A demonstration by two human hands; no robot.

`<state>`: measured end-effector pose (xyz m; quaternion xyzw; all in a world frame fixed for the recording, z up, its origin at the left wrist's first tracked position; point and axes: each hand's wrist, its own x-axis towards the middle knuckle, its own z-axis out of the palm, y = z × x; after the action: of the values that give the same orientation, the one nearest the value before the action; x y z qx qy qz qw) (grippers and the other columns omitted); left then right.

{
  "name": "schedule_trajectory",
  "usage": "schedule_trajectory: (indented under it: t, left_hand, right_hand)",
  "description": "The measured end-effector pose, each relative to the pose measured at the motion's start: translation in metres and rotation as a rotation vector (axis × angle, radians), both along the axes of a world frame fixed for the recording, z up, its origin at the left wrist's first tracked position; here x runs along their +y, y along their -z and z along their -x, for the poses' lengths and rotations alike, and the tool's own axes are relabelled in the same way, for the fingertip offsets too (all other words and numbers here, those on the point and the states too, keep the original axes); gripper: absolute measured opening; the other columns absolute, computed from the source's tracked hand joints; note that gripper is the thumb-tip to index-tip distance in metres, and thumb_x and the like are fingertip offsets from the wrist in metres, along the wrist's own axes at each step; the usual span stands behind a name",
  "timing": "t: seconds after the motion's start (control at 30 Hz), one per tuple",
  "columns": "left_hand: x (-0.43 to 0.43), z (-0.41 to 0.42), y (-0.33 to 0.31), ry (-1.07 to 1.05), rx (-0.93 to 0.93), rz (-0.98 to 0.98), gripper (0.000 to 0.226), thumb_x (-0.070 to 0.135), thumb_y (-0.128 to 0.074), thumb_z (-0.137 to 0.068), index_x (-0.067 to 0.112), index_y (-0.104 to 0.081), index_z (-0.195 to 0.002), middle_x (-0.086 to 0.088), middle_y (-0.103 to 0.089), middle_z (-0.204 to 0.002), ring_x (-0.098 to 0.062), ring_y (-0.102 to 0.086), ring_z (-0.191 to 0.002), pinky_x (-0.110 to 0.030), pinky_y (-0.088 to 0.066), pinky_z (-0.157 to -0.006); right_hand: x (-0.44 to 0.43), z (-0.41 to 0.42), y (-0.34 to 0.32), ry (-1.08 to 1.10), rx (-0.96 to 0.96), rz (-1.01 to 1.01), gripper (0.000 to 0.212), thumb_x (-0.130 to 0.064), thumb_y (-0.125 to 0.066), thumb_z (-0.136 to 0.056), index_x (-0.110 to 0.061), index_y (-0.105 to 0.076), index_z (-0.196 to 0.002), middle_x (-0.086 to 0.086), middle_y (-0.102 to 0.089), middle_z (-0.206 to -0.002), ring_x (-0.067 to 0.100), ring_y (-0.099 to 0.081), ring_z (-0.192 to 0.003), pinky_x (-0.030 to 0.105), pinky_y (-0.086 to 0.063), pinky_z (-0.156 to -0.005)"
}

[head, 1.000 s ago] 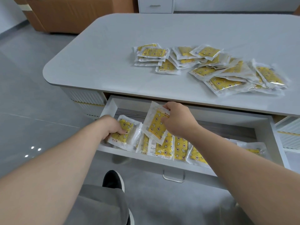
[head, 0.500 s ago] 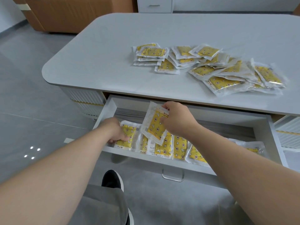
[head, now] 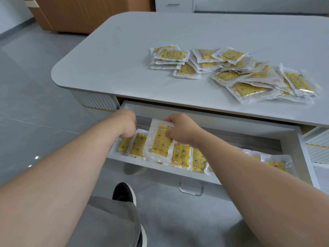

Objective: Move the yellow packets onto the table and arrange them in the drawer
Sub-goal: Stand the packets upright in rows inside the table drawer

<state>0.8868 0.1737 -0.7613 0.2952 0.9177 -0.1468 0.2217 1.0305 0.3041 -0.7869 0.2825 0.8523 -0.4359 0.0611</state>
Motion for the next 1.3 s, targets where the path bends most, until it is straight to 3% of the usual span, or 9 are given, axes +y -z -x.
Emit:
schedule_trajectory:
  t: [0.07, 0.23, 0.37, 0.5, 0.63, 0.77, 1.0, 1.13, 1.3]
  left_hand:
    - [0.004, -0.003, -0.004, 0.038, 0.005, -0.004, 0.041, 0.008, -0.056, -0.098, 0.012, -0.058, -0.138, -0.007, -0.060, -0.133, -0.023, -0.060, -0.109, -0.028, -0.052, -0.093]
    - [0.009, -0.004, -0.011, 0.044, 0.015, -0.003, 0.032, 0.015, -0.060, -0.096, 0.011, -0.065, -0.128, -0.001, -0.050, -0.102, -0.020, -0.046, -0.086, -0.027, -0.042, -0.074]
    - [0.011, -0.006, -0.022, 0.003, 0.003, -0.095, 0.030, 0.016, -0.064, -0.093, 0.012, -0.067, -0.123, 0.000, -0.051, -0.098, -0.020, -0.049, -0.082, -0.028, -0.044, -0.072]
    - [0.019, -0.017, -0.041, -0.014, 0.032, -0.249, 0.025, 0.015, -0.065, -0.092, 0.013, -0.069, -0.117, -0.002, -0.061, -0.102, -0.022, -0.054, -0.084, -0.030, -0.046, -0.074]
    - [0.034, -0.034, -0.059, -0.003, 0.085, -0.504, 0.015, 0.014, -0.065, -0.090, 0.016, -0.072, -0.104, -0.005, -0.069, -0.109, -0.026, -0.066, -0.099, -0.036, -0.055, -0.082]
    - [0.052, -0.047, -0.066, 0.030, 0.064, -0.667, 0.011, 0.018, -0.062, -0.094, 0.022, -0.066, -0.103, 0.003, -0.065, -0.106, -0.021, -0.062, -0.097, -0.032, -0.050, -0.073]
    - [0.099, -0.065, -0.051, 0.186, 0.014, -0.765, 0.038, 0.034, -0.054, -0.101, 0.021, -0.055, -0.137, 0.000, -0.048, -0.146, -0.023, -0.053, -0.125, -0.041, -0.046, -0.102]
    - [0.123, -0.071, -0.038, 0.305, 0.075, -0.682, 0.057, 0.042, -0.049, -0.102, 0.015, -0.039, -0.151, -0.002, -0.030, -0.162, -0.024, -0.029, -0.147, -0.046, -0.034, -0.113]
    - [0.145, -0.066, -0.027, 0.322, 0.137, -0.591, 0.070, 0.054, -0.039, -0.102, 0.014, -0.024, -0.157, -0.009, -0.009, -0.168, -0.027, -0.007, -0.155, -0.048, -0.022, -0.121]
  right_hand:
    - [-0.007, 0.006, 0.013, -0.028, -0.008, 0.010, 0.042, -0.005, -0.062, -0.091, -0.019, -0.060, -0.131, 0.004, -0.069, -0.111, 0.021, -0.071, -0.089, 0.039, -0.064, -0.078]
    - [-0.018, 0.013, 0.040, -0.083, -0.083, -0.138, 0.045, -0.018, -0.069, -0.090, -0.022, -0.057, -0.133, 0.002, -0.064, -0.110, 0.018, -0.066, -0.083, 0.035, -0.061, -0.072]
    - [-0.026, 0.014, 0.040, -0.169, -0.200, -0.472, 0.057, -0.039, -0.074, -0.087, -0.022, -0.050, -0.136, 0.010, -0.046, -0.134, 0.027, -0.057, -0.109, 0.042, -0.058, -0.086]
    - [-0.031, 0.010, 0.038, -0.161, -0.231, -0.541, 0.064, -0.046, -0.072, -0.089, -0.018, -0.042, -0.138, 0.013, -0.040, -0.133, 0.030, -0.054, -0.113, 0.044, -0.058, -0.086]
    - [-0.027, -0.001, 0.018, -0.106, -0.119, -0.530, 0.051, -0.048, -0.061, -0.095, -0.017, -0.044, -0.131, 0.009, -0.044, -0.127, 0.028, -0.054, -0.107, 0.042, -0.056, -0.081]
    - [-0.008, -0.019, -0.019, -0.056, 0.044, -0.563, 0.031, -0.035, -0.053, -0.098, -0.019, -0.053, -0.125, 0.003, -0.047, -0.123, 0.023, -0.055, -0.098, 0.039, -0.056, -0.074]
    - [0.053, -0.069, -0.060, 0.168, 0.068, -0.616, 0.030, -0.033, -0.053, -0.100, -0.021, -0.058, -0.127, 0.000, -0.048, -0.129, 0.021, -0.056, -0.110, 0.033, -0.048, -0.074]
    - [0.079, -0.087, -0.072, 0.204, 0.012, -0.687, 0.037, -0.034, -0.052, -0.101, -0.020, -0.055, -0.136, 0.001, -0.048, -0.137, 0.024, -0.046, -0.128, 0.037, -0.045, -0.092]
    - [0.104, -0.098, -0.072, 0.193, -0.037, -0.756, 0.043, -0.035, -0.050, -0.101, -0.018, -0.051, -0.141, 0.003, -0.050, -0.142, 0.029, -0.039, -0.133, 0.040, -0.036, -0.106]
